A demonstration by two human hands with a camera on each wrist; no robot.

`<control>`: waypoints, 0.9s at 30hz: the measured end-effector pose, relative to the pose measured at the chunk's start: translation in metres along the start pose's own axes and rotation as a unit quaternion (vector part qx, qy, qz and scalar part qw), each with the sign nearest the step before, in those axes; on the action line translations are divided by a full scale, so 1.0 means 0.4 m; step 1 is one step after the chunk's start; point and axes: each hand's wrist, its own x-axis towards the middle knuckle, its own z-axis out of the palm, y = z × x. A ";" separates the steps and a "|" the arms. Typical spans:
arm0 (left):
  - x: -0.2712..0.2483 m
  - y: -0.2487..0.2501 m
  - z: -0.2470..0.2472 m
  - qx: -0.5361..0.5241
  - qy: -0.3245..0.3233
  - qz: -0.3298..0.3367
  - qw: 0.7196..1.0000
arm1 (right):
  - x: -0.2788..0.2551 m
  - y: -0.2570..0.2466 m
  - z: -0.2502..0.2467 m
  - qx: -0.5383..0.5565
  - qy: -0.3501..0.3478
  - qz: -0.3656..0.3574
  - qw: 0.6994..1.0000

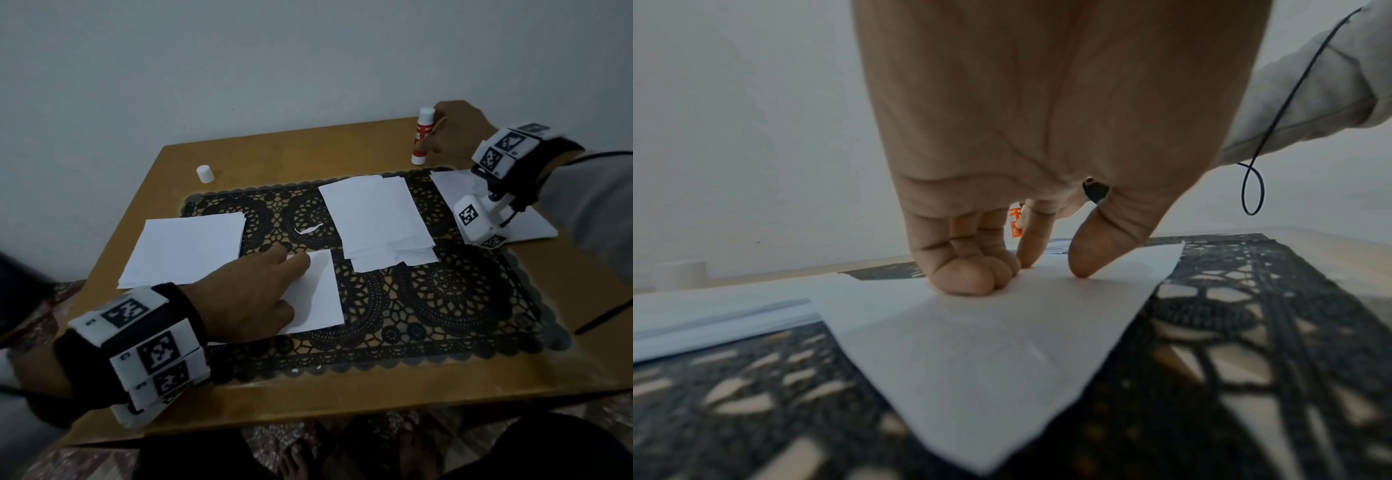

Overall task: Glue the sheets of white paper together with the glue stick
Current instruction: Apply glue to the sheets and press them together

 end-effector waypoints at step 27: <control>-0.026 0.025 0.017 0.045 0.030 -0.026 0.998 | -0.309 0.058 -0.124 -0.248 -0.255 -0.125 0.926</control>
